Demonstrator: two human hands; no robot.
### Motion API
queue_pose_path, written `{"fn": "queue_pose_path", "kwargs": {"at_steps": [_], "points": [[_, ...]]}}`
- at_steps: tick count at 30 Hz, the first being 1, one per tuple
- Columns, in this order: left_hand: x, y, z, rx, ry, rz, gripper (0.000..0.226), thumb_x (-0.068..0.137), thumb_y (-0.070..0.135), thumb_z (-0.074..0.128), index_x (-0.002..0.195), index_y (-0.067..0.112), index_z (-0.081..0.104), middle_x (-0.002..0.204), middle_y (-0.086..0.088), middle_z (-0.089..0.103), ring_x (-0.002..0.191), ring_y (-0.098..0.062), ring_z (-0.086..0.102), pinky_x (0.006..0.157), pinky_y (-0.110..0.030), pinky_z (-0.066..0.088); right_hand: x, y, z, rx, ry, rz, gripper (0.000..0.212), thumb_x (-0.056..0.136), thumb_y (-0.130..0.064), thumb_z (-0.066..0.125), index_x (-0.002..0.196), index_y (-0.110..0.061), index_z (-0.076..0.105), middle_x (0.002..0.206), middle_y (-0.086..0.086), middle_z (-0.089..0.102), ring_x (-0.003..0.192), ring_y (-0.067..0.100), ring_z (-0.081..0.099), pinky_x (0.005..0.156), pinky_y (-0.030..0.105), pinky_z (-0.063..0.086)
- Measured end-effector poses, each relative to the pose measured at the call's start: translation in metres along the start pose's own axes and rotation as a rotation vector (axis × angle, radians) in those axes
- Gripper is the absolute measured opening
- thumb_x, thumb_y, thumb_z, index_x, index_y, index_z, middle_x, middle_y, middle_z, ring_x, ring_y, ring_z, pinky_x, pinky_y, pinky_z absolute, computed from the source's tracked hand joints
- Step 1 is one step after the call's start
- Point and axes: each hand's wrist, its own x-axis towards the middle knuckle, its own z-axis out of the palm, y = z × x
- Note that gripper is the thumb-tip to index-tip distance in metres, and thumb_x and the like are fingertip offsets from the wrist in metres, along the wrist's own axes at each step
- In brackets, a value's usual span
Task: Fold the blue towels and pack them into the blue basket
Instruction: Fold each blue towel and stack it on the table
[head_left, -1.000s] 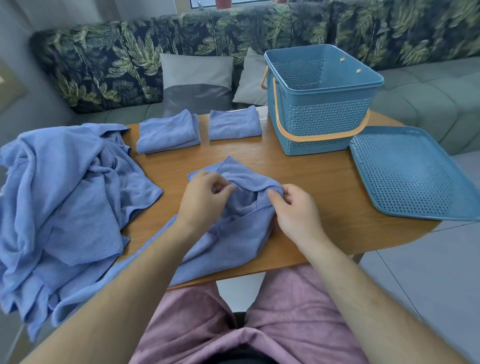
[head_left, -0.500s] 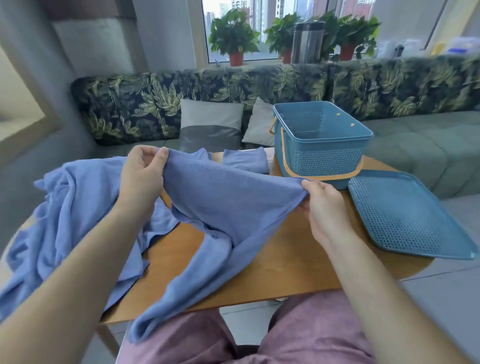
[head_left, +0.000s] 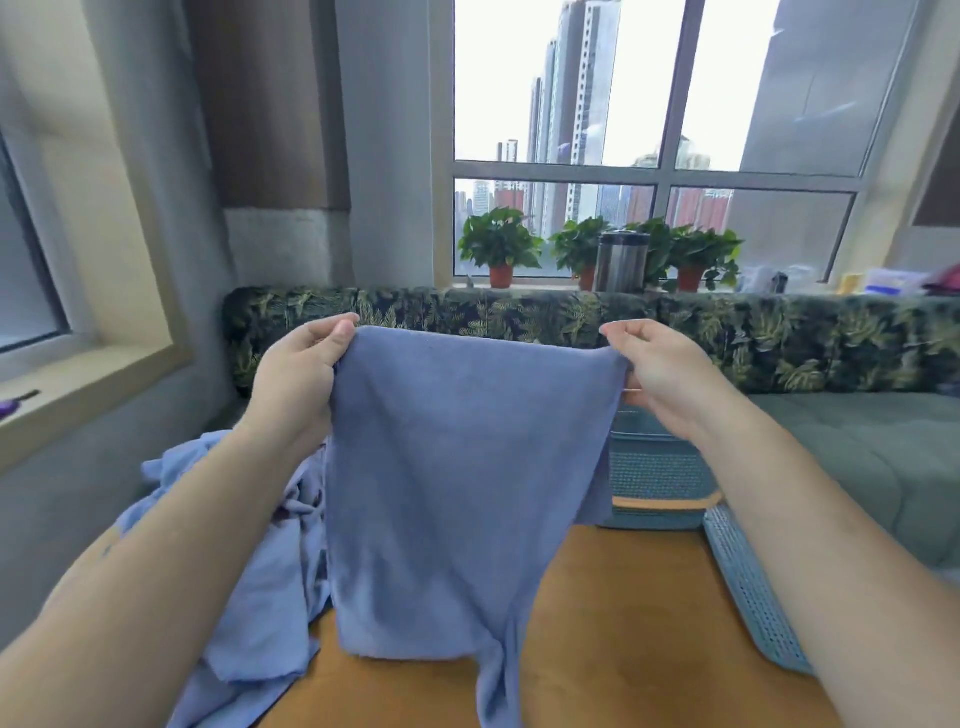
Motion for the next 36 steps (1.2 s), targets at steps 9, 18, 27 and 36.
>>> {"fn": "queue_pose_path", "kwargs": {"at_steps": [9,18,27,36], "points": [[-0.013,0.046,-0.009,0.035,-0.114,0.045,0.033,0.093,0.005,0.061,0.111,0.027,0.077,0.11,-0.008,0.075,0.086,-0.022,0.058,0.075,-0.036,0.04,-0.017,-0.037,-0.012,0.095,-0.024,-0.148,0.011,0.093,-0.01,0.07,0.097,-0.018,0.076,0.104,0.011,0.073,0.091,0.021,0.065,0.085,0.037,0.054],[0.029,0.025,0.001,0.286,-0.115,0.087,0.045,0.08,-0.007,0.075,0.12,0.014,0.07,0.094,-0.001,0.069,0.077,-0.014,0.063,0.069,-0.02,0.049,0.021,-0.029,0.004,0.033,0.052,0.01,0.015,0.089,-0.025,0.078,0.099,-0.013,0.077,0.106,0.01,0.076,0.093,0.021,0.069,0.087,0.038,0.055],[0.102,0.008,0.015,0.767,-0.05,0.257,0.008,0.088,0.013,0.073,0.095,0.013,0.07,0.087,-0.004,0.07,0.078,-0.023,0.063,0.066,-0.031,0.05,0.078,-0.02,0.038,-0.365,0.049,-0.2,0.017,0.087,-0.007,0.075,0.1,-0.019,0.074,0.1,-0.003,0.066,0.093,0.018,0.061,0.071,0.027,0.049],[0.099,0.021,0.0,0.923,-0.078,0.405,0.011,0.096,0.016,0.061,0.086,0.012,0.062,0.08,-0.009,0.066,0.066,-0.019,0.054,0.058,-0.031,0.04,0.064,-0.02,0.036,-0.655,0.064,-0.41,0.014,0.1,-0.029,0.059,0.089,-0.022,0.064,0.091,-0.003,0.062,0.088,0.023,0.063,0.078,0.038,0.049]]}}
